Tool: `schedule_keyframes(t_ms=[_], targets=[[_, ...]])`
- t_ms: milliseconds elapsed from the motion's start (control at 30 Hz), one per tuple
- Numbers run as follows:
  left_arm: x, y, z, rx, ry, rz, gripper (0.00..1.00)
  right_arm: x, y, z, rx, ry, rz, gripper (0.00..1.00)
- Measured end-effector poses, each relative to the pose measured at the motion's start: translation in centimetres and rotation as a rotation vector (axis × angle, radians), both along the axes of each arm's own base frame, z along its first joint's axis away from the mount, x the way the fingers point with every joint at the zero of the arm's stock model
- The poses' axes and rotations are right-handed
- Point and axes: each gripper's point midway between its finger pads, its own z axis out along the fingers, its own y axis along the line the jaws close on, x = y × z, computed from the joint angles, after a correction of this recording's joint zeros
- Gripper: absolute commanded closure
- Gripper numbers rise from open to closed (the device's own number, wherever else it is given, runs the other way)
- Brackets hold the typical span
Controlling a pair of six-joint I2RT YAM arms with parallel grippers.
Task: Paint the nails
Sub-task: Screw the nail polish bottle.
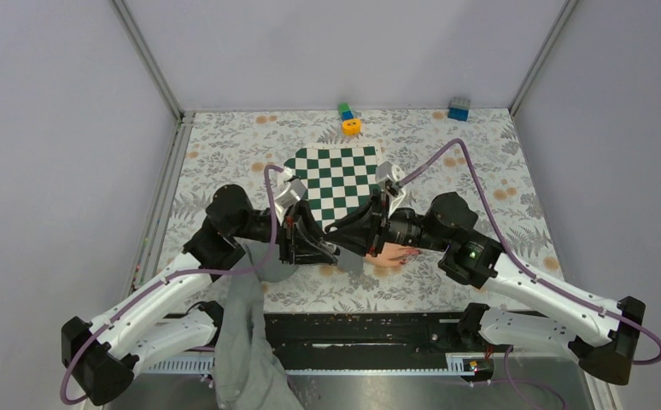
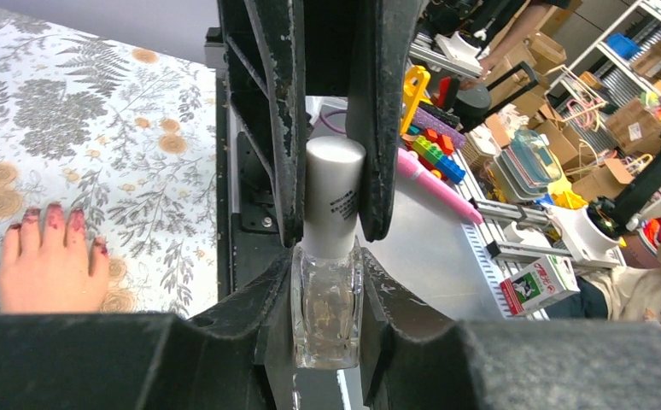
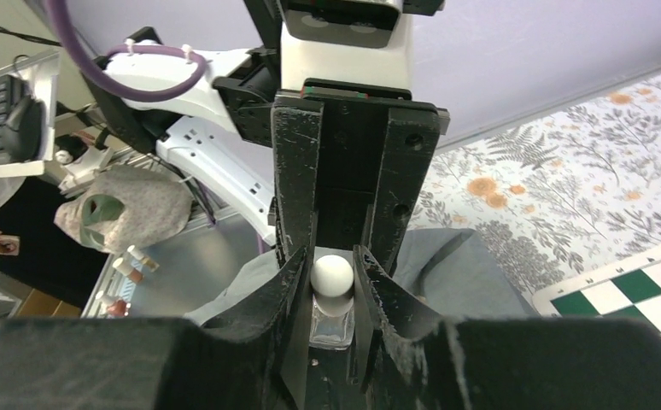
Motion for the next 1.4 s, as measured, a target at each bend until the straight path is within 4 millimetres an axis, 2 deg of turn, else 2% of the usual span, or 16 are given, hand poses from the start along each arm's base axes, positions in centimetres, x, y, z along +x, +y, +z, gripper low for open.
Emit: schedule_keyframes(t_ms=[333, 667, 1067, 1400], targets=[[2.2, 0.5, -1.0, 0.042, -0.022, 0.172, 1.0, 2.1, 0.8, -1.2, -0.03, 0.073, -0.099, 1.0], [4.1, 1.4, -1.8, 0.079, -0.063, 0.328, 1.0, 3.9, 1.8, -1.8, -0.006, 0.216, -0.171, 1.0], [7.8, 2.6, -5.8, 0.249, -0.026, 0.549, 1.0, 7.5, 2.5, -6.0, -0.088, 0.437, -0.377, 1.0], [9.2, 3.4, -7.7, 0.332, 0.0, 0.651, 1.0, 9.1, 3.0, -8.1, -0.081, 0.596, -0.521, 1.0]])
